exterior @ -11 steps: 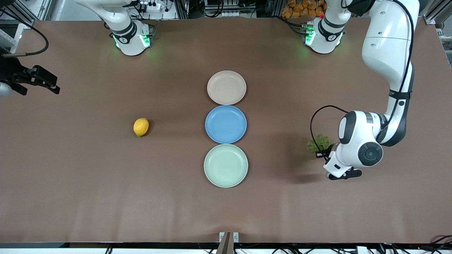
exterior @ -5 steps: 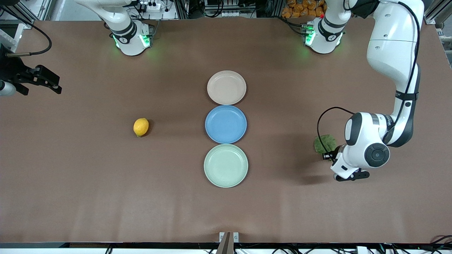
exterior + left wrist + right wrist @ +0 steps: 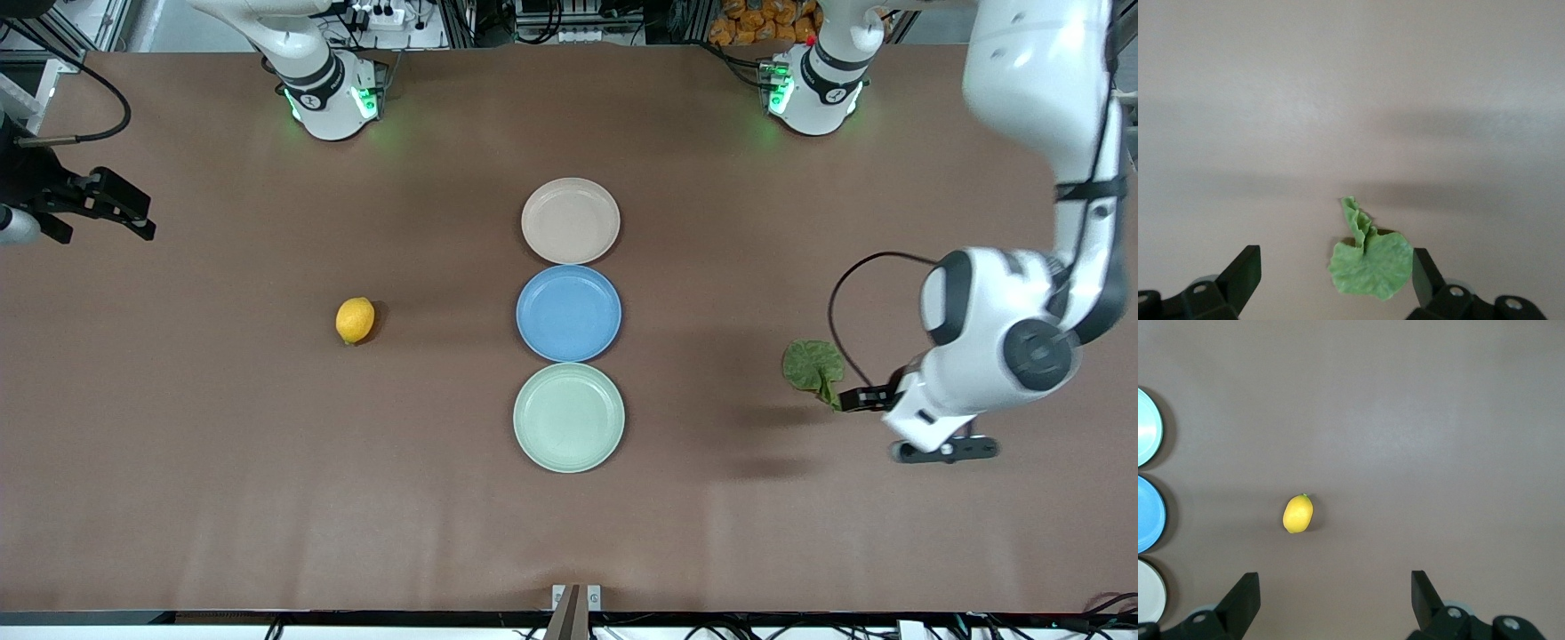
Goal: Pick lemon and lettuce from plates
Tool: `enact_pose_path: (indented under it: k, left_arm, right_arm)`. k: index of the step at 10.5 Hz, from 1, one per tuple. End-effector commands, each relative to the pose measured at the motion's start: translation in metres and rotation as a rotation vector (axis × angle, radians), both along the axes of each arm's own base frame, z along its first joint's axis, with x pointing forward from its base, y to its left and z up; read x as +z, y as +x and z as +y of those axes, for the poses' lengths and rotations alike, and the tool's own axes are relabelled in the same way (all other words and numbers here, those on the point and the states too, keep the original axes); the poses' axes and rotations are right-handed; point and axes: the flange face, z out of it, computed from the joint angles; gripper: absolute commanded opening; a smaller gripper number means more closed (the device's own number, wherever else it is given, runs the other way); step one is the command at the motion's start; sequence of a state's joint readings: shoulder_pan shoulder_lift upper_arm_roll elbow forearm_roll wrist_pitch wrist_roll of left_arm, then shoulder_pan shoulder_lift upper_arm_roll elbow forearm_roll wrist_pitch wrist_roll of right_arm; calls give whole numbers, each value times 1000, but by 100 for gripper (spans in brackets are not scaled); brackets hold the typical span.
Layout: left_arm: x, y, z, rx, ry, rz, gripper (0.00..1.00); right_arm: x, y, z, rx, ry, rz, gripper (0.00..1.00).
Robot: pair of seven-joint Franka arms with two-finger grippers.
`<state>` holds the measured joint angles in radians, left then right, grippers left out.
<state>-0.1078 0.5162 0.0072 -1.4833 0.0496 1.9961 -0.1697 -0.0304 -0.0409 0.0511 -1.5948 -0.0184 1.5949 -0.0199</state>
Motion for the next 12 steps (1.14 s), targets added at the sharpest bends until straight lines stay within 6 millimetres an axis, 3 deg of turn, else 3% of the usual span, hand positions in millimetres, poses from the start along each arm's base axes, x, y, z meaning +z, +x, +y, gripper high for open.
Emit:
enact_pose_path:
  k: [1, 2, 5, 7, 12]
  left_arm:
    - [60, -14, 15, -18, 35, -59, 100]
    - [87, -20, 27, -3, 35, -78, 100]
    - [158, -51, 17, -9, 17, -99, 100]
    - [192, -70, 16, -11, 14, -110, 100]
    - [238, -107, 28, 16, -34, -95, 100]
  right_arm:
    - [-1, -11, -2, 9, -10, -14, 100]
    - [0, -13, -2, 9, -9, -15, 100]
    - [0, -12, -1, 10, -9, -14, 100]
    - [-1, -12, 0, 12, -7, -12, 100]
    - [-1, -12, 0, 12, -7, -12, 100]
